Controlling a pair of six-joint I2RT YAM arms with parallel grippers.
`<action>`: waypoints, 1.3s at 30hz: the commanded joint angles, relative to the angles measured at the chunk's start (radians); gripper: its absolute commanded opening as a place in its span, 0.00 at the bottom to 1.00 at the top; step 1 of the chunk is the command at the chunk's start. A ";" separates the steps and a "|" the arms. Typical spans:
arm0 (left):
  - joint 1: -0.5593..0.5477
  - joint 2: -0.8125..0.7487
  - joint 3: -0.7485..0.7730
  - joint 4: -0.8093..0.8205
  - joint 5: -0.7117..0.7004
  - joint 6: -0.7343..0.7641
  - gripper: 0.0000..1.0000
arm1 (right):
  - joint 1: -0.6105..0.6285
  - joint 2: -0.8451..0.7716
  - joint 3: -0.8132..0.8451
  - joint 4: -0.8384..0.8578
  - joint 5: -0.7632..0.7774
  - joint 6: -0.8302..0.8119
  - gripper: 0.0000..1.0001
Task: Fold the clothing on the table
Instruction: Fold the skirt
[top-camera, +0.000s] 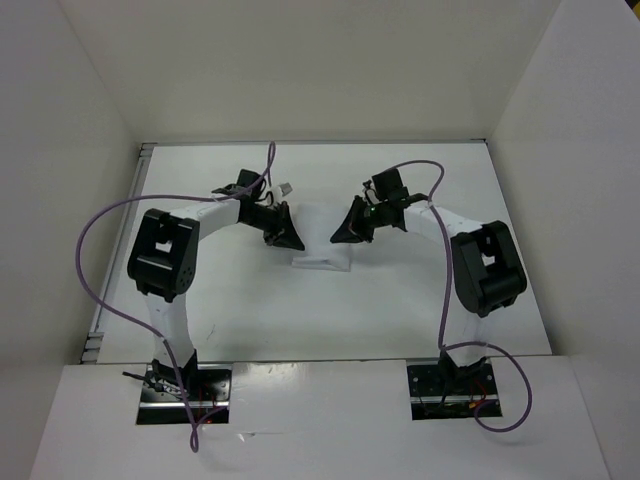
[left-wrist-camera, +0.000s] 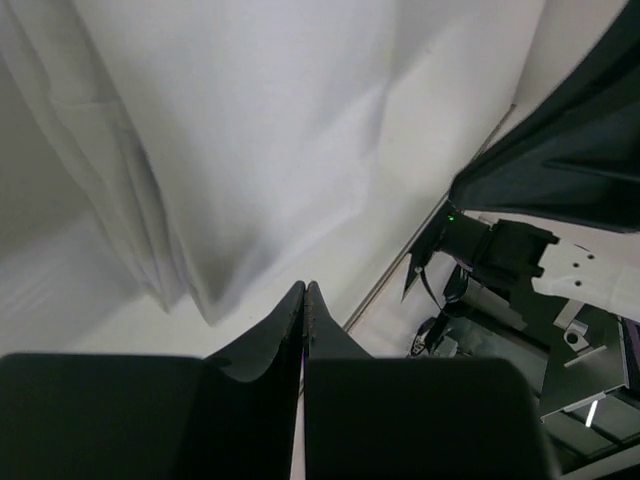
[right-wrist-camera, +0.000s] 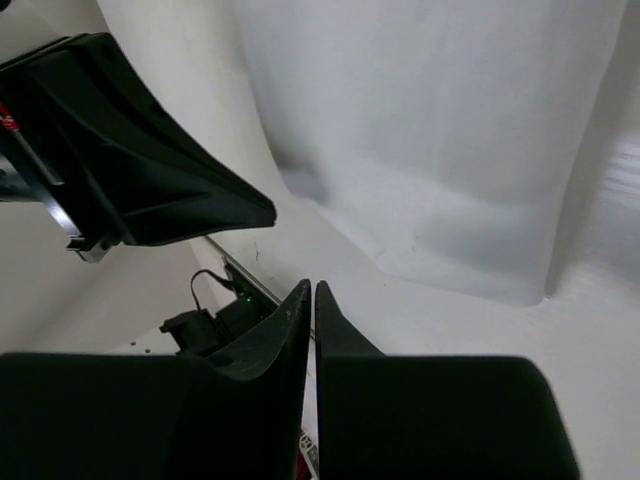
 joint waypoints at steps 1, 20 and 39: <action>-0.021 0.053 0.005 0.036 0.010 -0.012 0.03 | 0.007 0.052 0.001 0.053 -0.035 -0.004 0.08; 0.004 0.128 -0.052 -0.090 -0.358 0.026 0.00 | 0.049 0.219 -0.075 -0.016 0.043 -0.122 0.07; 0.004 -0.535 -0.280 0.037 -0.378 -0.097 0.67 | -0.208 -0.432 -0.197 -0.182 0.176 -0.136 0.71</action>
